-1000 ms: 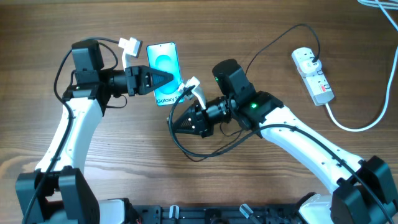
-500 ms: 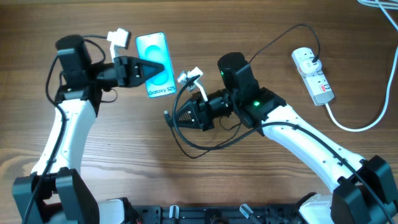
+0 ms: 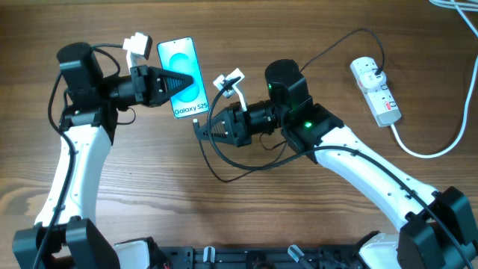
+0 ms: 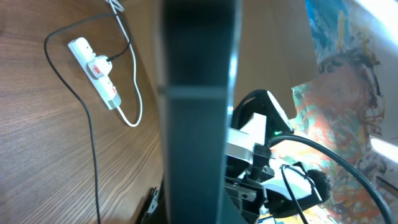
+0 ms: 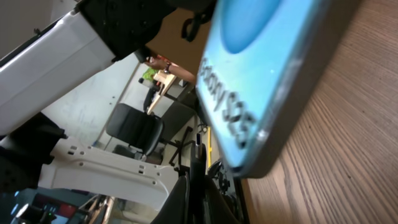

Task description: Plug charger to phone and switch on socket

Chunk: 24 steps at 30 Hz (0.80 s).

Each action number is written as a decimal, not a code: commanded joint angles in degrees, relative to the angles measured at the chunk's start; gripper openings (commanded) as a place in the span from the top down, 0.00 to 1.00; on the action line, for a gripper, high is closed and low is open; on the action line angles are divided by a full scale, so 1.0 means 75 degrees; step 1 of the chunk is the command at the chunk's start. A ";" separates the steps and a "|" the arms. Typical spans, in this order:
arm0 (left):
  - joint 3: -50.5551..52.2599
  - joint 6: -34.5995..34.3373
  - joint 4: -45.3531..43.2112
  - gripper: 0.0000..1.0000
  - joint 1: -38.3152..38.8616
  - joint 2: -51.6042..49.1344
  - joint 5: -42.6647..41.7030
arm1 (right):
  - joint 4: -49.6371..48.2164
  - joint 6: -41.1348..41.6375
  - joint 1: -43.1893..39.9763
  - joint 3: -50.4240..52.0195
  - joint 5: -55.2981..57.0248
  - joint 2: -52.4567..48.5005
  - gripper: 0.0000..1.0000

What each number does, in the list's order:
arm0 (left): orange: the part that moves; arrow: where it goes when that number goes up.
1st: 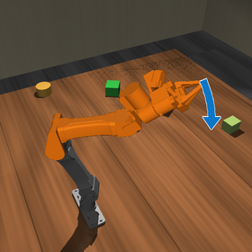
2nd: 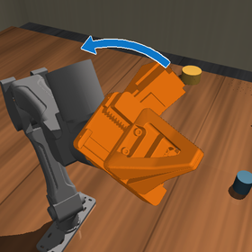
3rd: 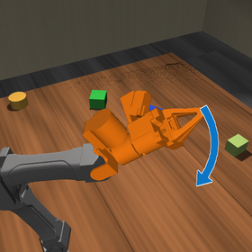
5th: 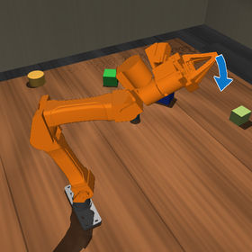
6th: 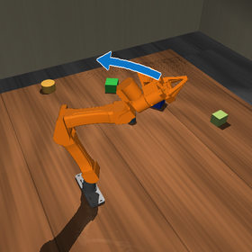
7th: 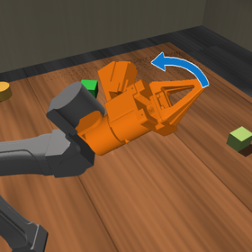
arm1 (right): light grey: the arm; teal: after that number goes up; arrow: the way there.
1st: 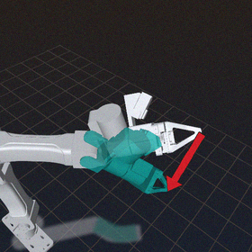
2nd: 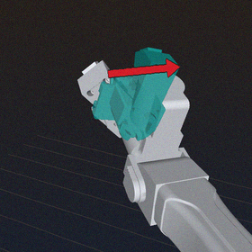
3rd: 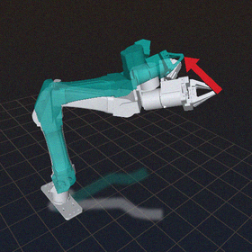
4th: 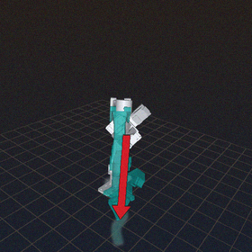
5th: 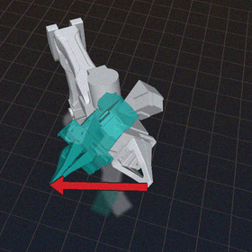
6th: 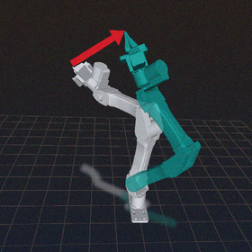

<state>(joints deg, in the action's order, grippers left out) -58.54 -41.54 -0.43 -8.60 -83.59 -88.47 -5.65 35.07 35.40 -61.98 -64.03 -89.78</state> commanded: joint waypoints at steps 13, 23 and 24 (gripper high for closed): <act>-0.0038 -0.0294 -0.0032 0.96 0.0029 0.0309 -0.0111 | -0.0373 0.0291 -0.0015 0.0026 0.0134 -0.0015 0.96; -0.0038 -0.0726 -0.0032 0.96 0.0029 0.0309 0.0058 | -0.0385 0.0350 -0.0015 0.0026 0.0137 -0.0015 0.96; -0.0038 -0.0726 -0.0032 0.96 0.0032 0.0309 0.0058 | -0.0385 0.0350 -0.0015 0.0026 0.0137 -0.0015 0.96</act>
<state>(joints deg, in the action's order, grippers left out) -58.54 -46.02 -0.40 -8.58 -82.81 -87.74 -8.21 37.30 35.40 -61.98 -63.35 -89.78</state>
